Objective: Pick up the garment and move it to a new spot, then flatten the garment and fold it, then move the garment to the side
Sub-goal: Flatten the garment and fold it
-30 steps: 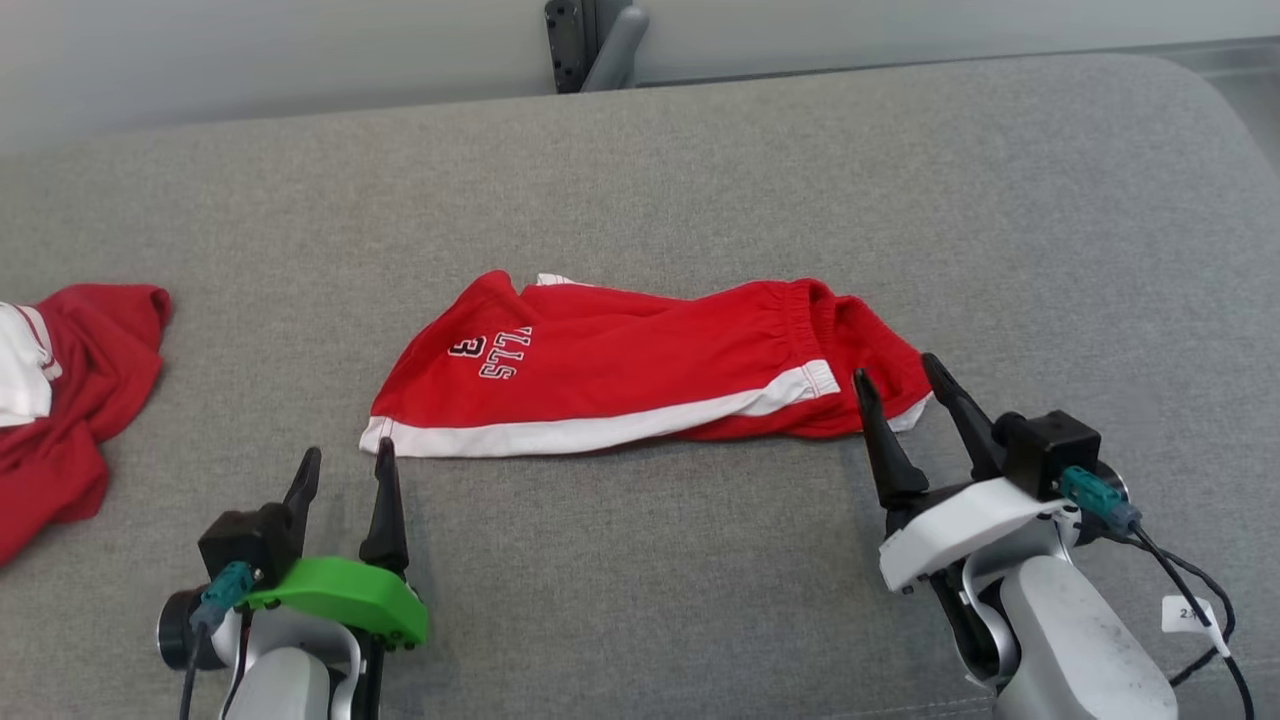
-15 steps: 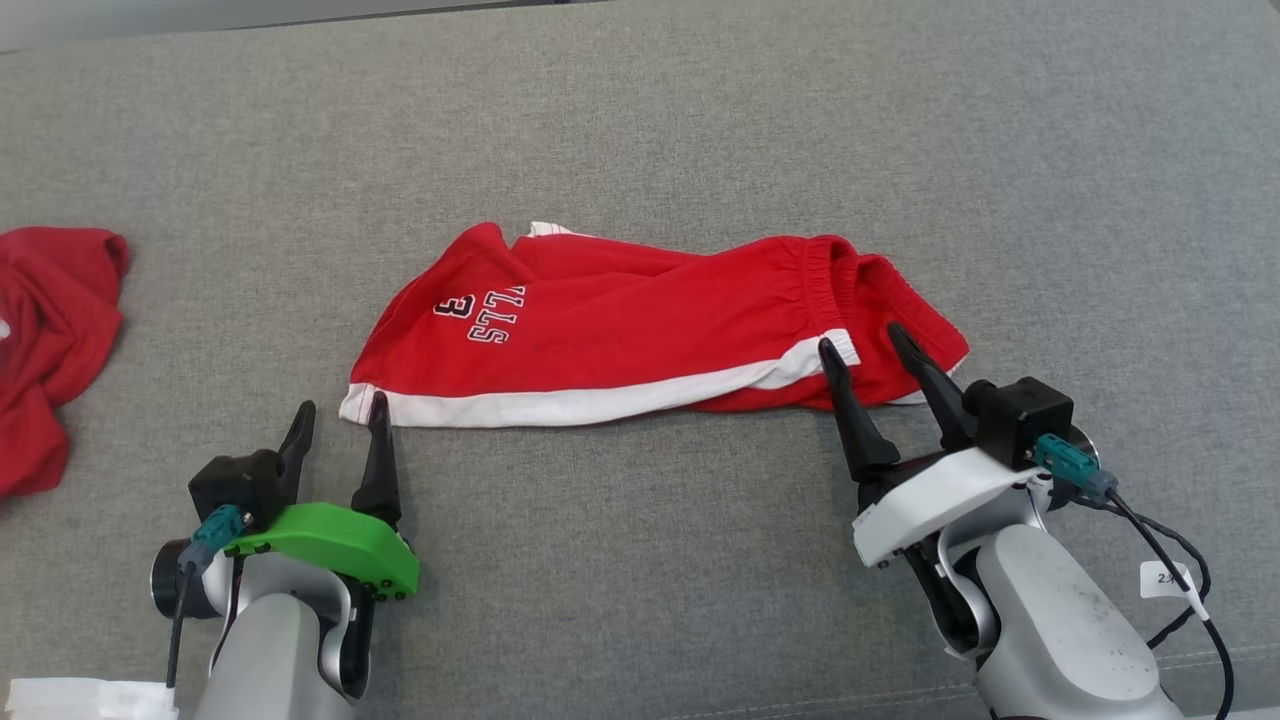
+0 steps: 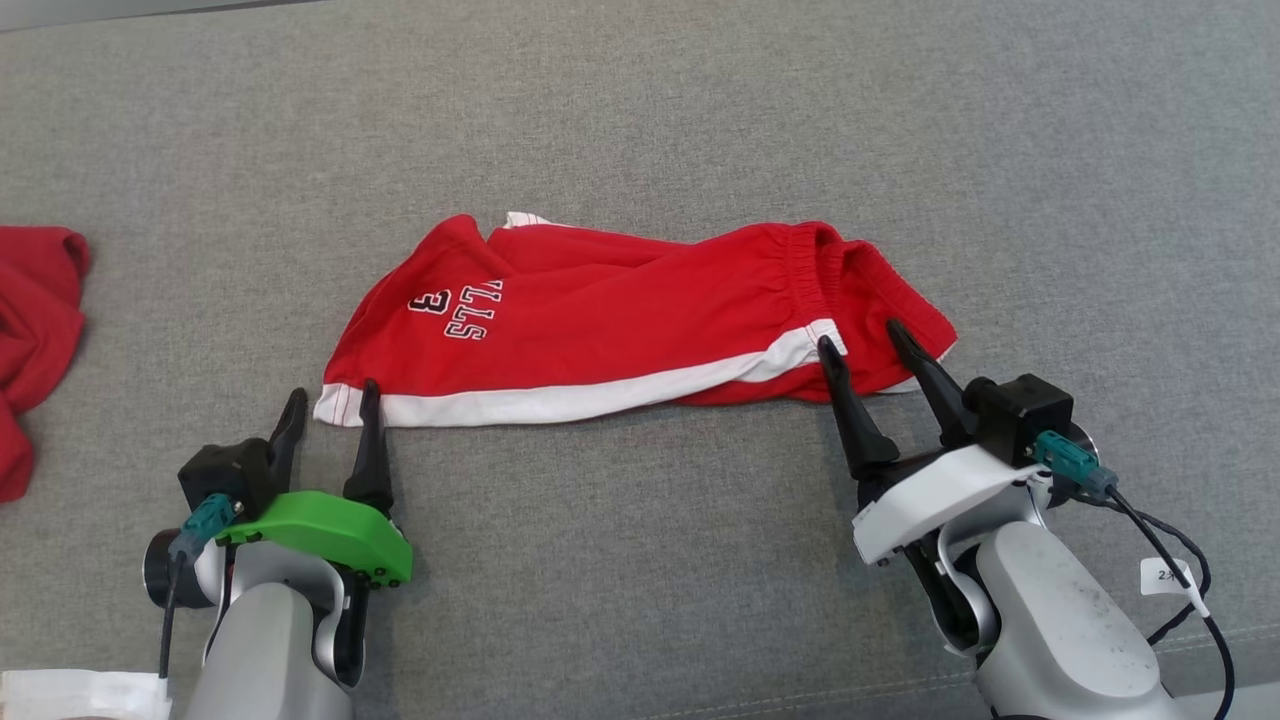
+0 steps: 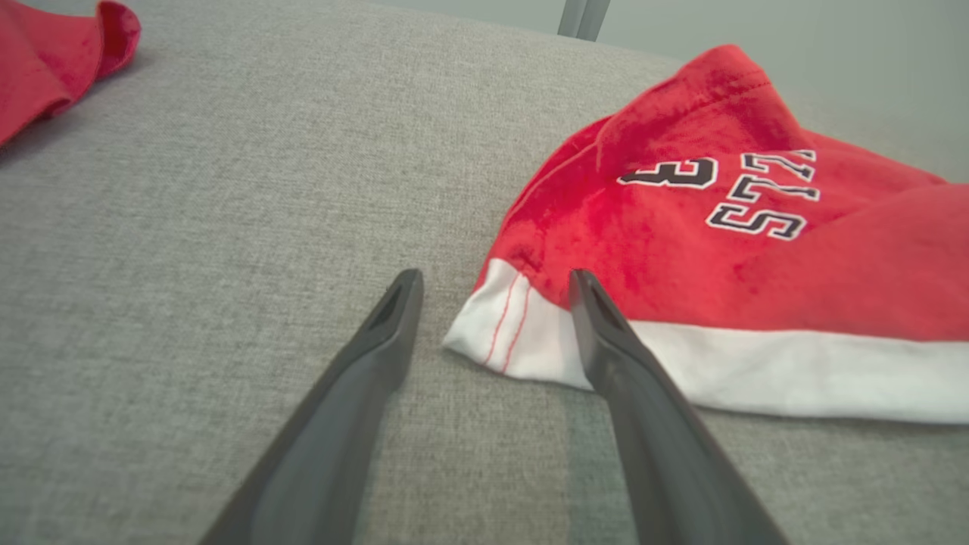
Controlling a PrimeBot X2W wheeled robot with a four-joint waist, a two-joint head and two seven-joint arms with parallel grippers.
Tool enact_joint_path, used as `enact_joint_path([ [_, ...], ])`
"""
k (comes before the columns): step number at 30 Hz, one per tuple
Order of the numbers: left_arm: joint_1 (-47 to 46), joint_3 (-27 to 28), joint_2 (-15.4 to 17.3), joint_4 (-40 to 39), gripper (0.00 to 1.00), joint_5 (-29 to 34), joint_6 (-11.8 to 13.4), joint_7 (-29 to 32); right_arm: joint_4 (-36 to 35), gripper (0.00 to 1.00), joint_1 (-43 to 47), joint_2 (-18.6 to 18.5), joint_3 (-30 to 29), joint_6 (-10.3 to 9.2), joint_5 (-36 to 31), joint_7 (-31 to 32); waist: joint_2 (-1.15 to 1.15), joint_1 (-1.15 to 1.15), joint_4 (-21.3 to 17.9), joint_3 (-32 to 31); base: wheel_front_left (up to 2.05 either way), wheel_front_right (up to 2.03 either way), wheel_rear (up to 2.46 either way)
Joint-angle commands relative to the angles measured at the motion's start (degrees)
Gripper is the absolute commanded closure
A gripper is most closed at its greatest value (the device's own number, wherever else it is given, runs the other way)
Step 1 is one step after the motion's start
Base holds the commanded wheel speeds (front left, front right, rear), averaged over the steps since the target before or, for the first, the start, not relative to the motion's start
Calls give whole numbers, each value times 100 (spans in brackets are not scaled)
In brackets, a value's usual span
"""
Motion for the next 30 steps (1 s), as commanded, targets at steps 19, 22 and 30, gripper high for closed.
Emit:
enact_joint_path([
  [19, 77, -195, 29, -256, 100, -51, -12, -1, 130, 0, -160, -41, 87, 0, 169, 1, 0, 0, 97, 81, 0, 0, 0],
  [22, 84, -239, 28, -280, 100, -60, -12, -1, 208, 0, -273, -47, 188, 0, 231, 1, 0, 0, 133, 95, 0, 0, 0],
  [30, 77, -312, 23, -307, 100, -117, -13, -1, 363, 75, -384, -85, 377, 0, 382, 1, 0, 0, 201, 111, 0, 0, 0],
])
